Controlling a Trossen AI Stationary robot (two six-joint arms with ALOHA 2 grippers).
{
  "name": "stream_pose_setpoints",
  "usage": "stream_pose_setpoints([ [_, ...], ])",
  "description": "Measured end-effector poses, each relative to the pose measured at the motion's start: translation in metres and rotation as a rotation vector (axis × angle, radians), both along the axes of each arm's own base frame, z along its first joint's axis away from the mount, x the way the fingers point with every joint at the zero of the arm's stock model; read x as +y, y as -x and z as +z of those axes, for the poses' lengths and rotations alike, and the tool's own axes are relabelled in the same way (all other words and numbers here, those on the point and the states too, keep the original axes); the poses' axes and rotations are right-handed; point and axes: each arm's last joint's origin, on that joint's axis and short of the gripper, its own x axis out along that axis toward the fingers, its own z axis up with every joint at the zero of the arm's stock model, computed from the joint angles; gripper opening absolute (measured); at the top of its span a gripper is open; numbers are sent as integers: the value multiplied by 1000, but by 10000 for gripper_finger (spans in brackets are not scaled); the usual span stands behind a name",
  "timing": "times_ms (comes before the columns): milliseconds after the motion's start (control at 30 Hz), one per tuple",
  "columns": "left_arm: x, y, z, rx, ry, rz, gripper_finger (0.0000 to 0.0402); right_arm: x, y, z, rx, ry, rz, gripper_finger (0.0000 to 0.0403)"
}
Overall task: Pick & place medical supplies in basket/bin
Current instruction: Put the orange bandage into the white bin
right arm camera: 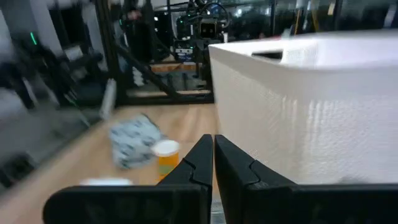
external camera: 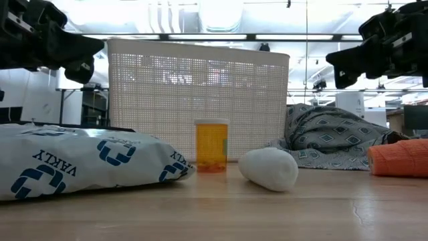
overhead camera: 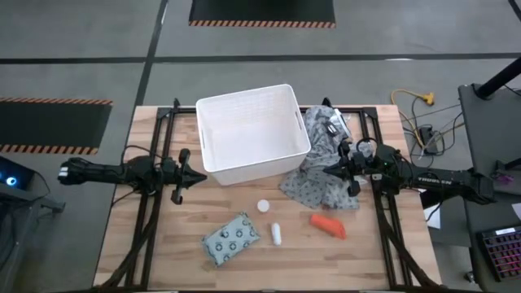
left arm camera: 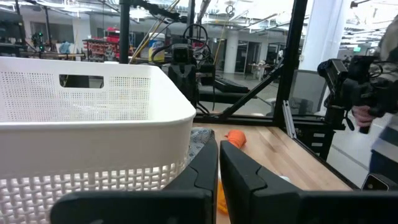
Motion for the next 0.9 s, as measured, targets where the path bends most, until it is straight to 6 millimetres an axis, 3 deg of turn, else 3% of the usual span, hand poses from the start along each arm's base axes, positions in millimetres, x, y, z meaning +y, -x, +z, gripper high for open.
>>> stream_pose_setpoints([
  [100,0,0,0,0,0,0,0,0,0,4,-16,-147,14,9],
  [433,0,0,0,0,0,0,0,0,0,8,-45,-287,23,16],
  [667,0,0,0,0,0,0,0,3,5,36,-311,-582,58,96],
  [900,0,0,0,-2,0,0,0,4,5,40,-340,-840,68,149],
])
